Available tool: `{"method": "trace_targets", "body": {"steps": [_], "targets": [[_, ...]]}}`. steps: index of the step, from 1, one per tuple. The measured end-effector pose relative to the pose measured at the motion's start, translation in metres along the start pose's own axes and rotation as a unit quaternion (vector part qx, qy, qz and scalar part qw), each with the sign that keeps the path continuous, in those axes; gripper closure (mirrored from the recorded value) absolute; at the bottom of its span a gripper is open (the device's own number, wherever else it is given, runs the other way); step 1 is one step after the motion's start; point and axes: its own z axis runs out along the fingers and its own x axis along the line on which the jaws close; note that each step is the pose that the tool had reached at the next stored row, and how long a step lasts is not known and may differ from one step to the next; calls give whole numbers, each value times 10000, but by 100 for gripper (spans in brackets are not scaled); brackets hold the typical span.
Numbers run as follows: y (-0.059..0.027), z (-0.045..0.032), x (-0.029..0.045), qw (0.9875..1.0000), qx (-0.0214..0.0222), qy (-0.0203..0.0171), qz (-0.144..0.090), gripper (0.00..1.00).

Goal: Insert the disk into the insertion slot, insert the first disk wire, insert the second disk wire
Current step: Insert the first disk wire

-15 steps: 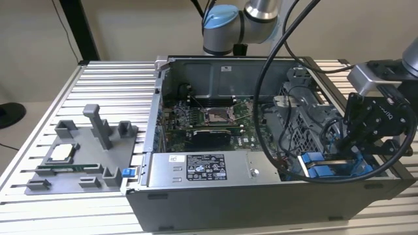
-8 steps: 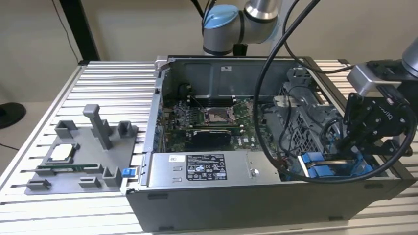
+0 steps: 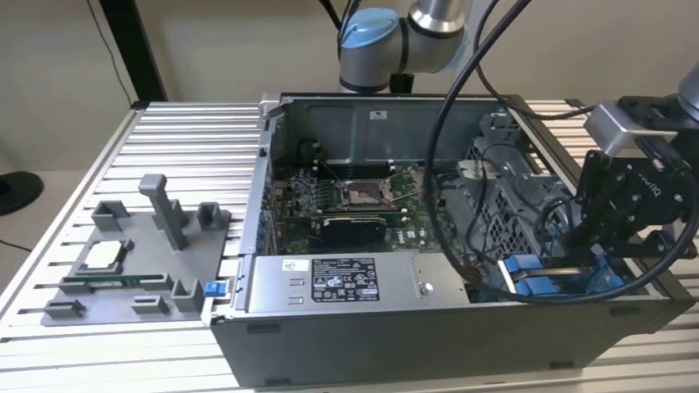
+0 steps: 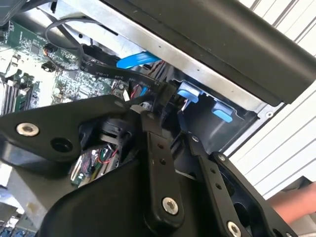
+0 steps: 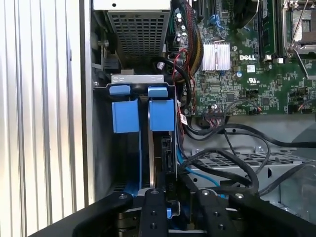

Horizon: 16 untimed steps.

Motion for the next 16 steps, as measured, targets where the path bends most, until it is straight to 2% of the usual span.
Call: {"method": "trace_targets", "body": {"steps": [11, 16], "targets": [[31, -325, -20, 10000, 0, 0, 0, 100], [33, -348, -21, 10000, 0, -1, 0, 100]]}}
